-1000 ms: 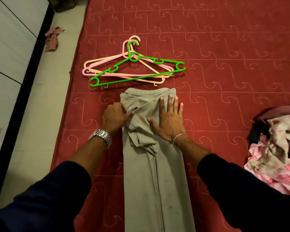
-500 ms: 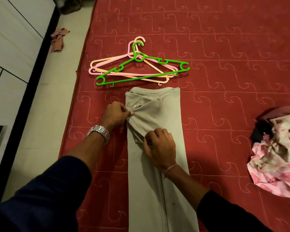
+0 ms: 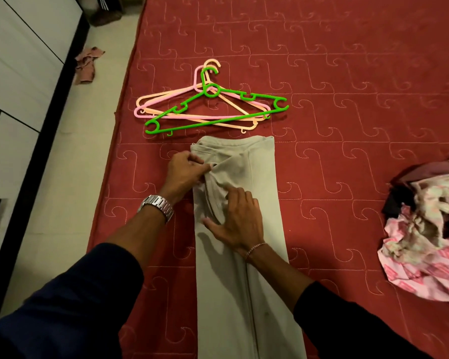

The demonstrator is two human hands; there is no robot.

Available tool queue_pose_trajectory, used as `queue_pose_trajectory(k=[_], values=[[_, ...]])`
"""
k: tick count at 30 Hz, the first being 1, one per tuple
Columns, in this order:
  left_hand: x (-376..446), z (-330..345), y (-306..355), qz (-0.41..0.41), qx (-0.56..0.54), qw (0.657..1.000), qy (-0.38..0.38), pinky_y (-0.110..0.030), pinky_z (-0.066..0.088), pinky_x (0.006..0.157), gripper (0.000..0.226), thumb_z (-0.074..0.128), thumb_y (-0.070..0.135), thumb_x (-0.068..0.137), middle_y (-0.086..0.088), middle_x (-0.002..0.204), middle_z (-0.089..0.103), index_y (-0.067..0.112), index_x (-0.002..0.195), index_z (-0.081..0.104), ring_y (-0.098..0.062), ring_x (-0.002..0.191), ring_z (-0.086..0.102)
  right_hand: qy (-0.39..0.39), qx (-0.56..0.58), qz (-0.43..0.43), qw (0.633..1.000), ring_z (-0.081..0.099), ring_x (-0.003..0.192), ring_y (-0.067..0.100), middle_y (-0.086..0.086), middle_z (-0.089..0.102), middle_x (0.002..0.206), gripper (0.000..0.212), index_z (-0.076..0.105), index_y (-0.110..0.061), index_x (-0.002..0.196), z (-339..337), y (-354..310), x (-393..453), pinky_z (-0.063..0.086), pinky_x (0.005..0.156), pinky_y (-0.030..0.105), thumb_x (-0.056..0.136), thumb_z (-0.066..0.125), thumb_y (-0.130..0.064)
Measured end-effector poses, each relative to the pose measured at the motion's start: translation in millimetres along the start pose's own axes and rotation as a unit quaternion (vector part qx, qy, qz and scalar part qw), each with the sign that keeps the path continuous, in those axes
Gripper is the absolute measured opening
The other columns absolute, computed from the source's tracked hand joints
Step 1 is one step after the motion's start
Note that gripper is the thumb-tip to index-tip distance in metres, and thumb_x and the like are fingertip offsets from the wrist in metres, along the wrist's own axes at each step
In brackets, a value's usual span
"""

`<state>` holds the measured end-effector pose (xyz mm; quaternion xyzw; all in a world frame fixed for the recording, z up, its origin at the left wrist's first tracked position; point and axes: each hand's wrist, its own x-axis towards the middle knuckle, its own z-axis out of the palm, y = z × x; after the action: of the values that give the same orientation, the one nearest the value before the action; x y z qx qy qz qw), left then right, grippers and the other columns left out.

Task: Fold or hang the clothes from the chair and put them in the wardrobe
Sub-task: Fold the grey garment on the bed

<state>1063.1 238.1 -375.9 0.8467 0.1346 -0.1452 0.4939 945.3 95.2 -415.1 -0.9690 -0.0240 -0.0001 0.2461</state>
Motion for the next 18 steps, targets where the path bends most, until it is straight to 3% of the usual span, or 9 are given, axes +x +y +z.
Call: queue_pose_trajectory(k=[2, 6, 10, 13, 15, 18], values=[[-3.2, 8.2, 17.8, 0.004, -0.048, 0.998, -0.030, -0.022, 0.053, 0.051, 0.024, 0.083, 0.014, 0.081, -0.007, 0.078, 0.071, 0.005, 0.095, 0.065, -0.011, 0.058, 0.065, 0.000, 0.081, 0.039, 0.996, 0.056, 0.099, 0.020, 0.007, 0.060, 0.116, 0.079, 0.048, -0.012, 0.136, -1.4, -5.1, 7.1, 0.053, 0.086, 0.035, 0.080, 0.059, -0.067], [-7.6, 28.0, 44.6, 0.040, -0.110, 0.990, -0.077, -0.023, 0.054, 0.056, 0.015, 0.072, 0.019, 0.092, -0.003, 0.075, 0.074, 0.006, 0.094, 0.066, -0.007, 0.059, 0.067, 0.081, 0.274, 0.173, 0.943, 0.062, 0.087, 0.016, 0.002, 0.068, 0.098, 0.016, 0.066, -0.013, 0.108, -13.9, 3.8, 22.6, 0.057, 0.083, 0.039, 0.095, 0.060, -0.021], [-8.6, 41.9, 39.4, 0.086, -0.130, 0.987, -0.041, -0.028, 0.058, 0.064, 0.005, 0.057, 0.003, 0.099, -0.009, 0.082, 0.074, 0.001, 0.101, 0.060, -0.009, 0.065, 0.069, 0.099, 0.388, 0.306, 0.864, 0.056, 0.065, 0.012, -0.007, 0.061, 0.067, 0.017, 0.066, -0.018, 0.077, -29.8, 47.8, 38.0, 0.045, 0.062, 0.028, 0.093, 0.059, -0.014], [-10.3, 52.0, 16.5, 0.163, 0.012, 0.987, -0.009, -0.034, 0.060, 0.080, 0.011, 0.062, 0.005, 0.094, -0.006, 0.095, 0.072, 0.006, 0.104, 0.065, -0.013, 0.085, 0.070, 0.055, 0.423, 0.344, 0.836, 0.041, 0.054, 0.013, -0.009, 0.047, 0.055, 0.031, 0.057, -0.022, 0.065, -34.3, 67.9, 41.7, 0.035, 0.059, 0.032, 0.095, 0.058, -0.026], [-17.4, 62.9, 3.3, 0.238, 0.129, 0.963, -0.004, -0.037, 0.057, 0.084, 0.017, 0.065, 0.009, 0.092, -0.004, 0.103, 0.068, 0.010, 0.108, 0.065, -0.015, 0.095, 0.063, 0.025, 0.441, 0.350, 0.826, 0.039, 0.051, 0.013, -0.009, 0.044, 0.053, 0.040, 0.054, -0.022, 0.060, -36.1, 69.4, 44.5, 0.032, 0.052, 0.031, 0.095, 0.058, -0.042], [-27.6, 77.9, -8.8, 0.321, 0.271, 0.908, 0.003, -0.041, 0.051, 0.092, 0.029, 0.062, 0.020, 0.094, -0.011, 0.123, 0.062, 0.009, 0.122, 0.062, -0.026, 0.111, 0.056, -0.005, 0.394, 0.321, 0.861, 0.052, 0.054, 0.011, -0.008, 0.060, 0.062, 0.023, 0.067, -0.018, 0.083, -36.6, 69.6, 49.8, 0.043, 0.053, 0.030, 0.095, 0.064, -0.037]])
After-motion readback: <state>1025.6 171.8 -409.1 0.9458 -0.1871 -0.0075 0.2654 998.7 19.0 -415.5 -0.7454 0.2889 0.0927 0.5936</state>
